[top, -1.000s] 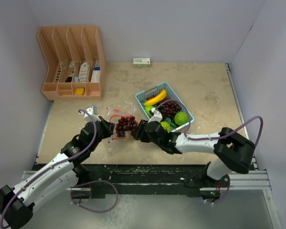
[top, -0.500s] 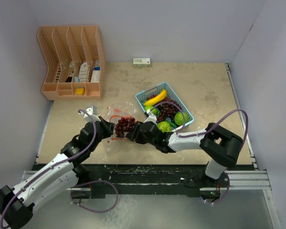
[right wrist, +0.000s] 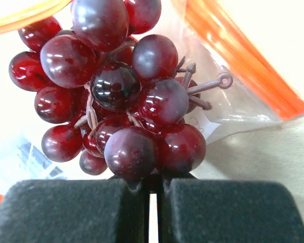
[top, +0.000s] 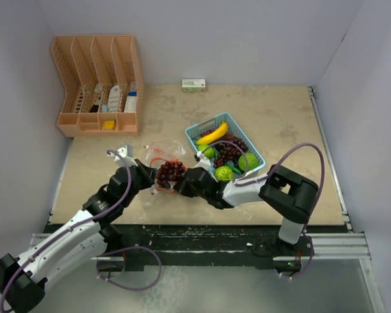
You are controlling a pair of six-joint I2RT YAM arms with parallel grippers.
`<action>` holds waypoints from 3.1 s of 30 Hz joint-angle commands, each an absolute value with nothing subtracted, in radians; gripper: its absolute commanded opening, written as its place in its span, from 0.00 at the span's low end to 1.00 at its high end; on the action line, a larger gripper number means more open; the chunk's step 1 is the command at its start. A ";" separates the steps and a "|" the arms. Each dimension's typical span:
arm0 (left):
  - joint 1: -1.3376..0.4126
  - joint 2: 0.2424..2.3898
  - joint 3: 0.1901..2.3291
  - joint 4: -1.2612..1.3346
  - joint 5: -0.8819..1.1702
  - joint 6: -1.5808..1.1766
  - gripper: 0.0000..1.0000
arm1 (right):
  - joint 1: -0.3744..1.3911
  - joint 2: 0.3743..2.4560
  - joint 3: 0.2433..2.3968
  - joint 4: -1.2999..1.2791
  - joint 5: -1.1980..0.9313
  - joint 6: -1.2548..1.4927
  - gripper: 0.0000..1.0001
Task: Place the food in the zip-top bag and seal the zipper
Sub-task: Place the fake fruit in the zipper food storage bag.
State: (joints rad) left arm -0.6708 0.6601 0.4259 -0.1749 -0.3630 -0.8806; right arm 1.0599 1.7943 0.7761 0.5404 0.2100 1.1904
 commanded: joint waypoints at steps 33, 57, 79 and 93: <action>-0.676 0.988 0.573 0.109 -0.303 -0.787 0.00 | 1.080 1.746 1.321 -0.367 0.785 0.413 0.23; -0.676 0.959 0.488 0.077 -0.307 -0.816 0.00 | 1.013 1.628 1.042 0.157 0.350 0.265 0.80; -0.676 0.858 0.465 0.003 -0.318 -0.807 0.00 | 0.988 1.792 1.015 0.283 0.294 0.253 0.61; -0.676 0.874 0.433 0.057 -0.299 -0.830 0.00 | 0.988 1.679 1.112 0.298 0.140 0.477 0.00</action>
State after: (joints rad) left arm -0.6712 0.8879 0.4320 -0.0021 -0.3019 -0.8169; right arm 0.9916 1.7332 1.0649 0.2352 0.2241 0.3744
